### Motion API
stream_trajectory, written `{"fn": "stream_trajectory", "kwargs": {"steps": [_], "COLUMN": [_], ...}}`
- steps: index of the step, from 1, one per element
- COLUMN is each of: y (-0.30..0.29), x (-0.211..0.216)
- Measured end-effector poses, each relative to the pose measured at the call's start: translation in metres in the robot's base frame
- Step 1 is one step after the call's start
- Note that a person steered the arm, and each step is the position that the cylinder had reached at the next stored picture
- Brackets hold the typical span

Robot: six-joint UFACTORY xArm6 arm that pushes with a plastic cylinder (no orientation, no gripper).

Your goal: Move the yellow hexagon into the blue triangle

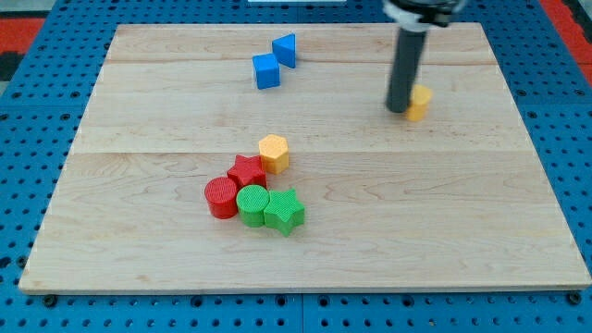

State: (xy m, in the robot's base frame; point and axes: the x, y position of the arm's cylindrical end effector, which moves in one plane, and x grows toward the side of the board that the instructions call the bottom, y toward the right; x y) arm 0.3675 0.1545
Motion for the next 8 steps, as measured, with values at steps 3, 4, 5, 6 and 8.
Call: {"fn": "stream_trajectory", "kwargs": {"steps": [3,4,5,6,8], "y": [-0.101,-0.154,-0.206,-0.218,-0.237], "x": [0.152,0.117,0.105,0.066,0.008]}}
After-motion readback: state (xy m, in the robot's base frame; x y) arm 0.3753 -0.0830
